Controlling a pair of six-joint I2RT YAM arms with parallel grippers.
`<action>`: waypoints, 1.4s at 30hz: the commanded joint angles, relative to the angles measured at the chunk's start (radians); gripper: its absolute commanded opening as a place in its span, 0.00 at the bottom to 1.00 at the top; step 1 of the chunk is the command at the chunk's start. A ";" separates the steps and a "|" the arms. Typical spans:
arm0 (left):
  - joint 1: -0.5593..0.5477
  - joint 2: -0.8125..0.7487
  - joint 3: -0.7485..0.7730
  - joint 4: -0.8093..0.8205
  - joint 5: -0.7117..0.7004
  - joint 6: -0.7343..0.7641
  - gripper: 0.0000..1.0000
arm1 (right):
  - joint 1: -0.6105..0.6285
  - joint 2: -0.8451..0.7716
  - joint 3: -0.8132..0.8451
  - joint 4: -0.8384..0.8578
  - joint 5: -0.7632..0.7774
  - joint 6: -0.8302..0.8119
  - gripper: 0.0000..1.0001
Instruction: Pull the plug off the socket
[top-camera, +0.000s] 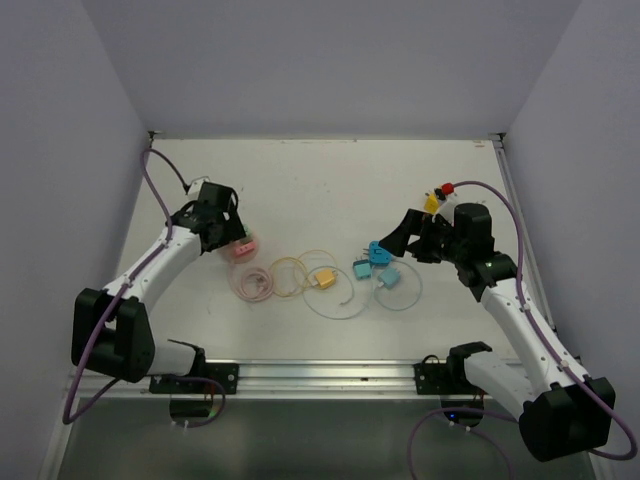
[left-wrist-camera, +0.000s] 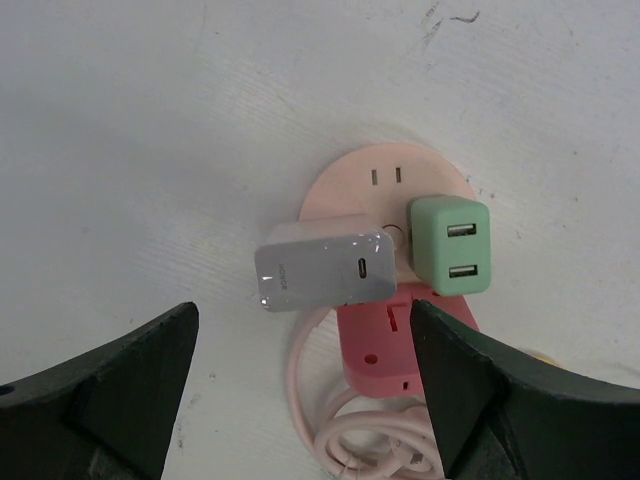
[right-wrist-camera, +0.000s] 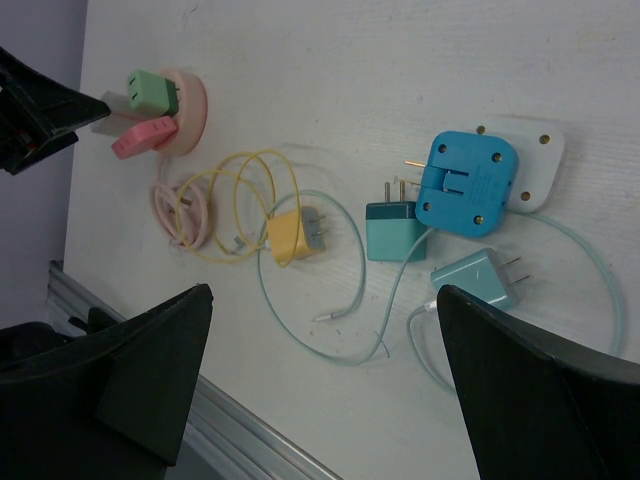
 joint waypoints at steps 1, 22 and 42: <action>0.023 0.062 0.068 0.033 -0.052 -0.045 0.89 | 0.007 -0.002 0.005 0.007 -0.010 -0.012 0.99; 0.028 0.157 0.036 0.128 0.118 0.010 0.45 | 0.082 0.056 0.008 0.056 -0.004 -0.018 0.99; -0.187 0.105 -0.002 0.272 0.317 0.212 0.15 | 0.484 0.515 0.261 0.277 0.166 -0.079 0.90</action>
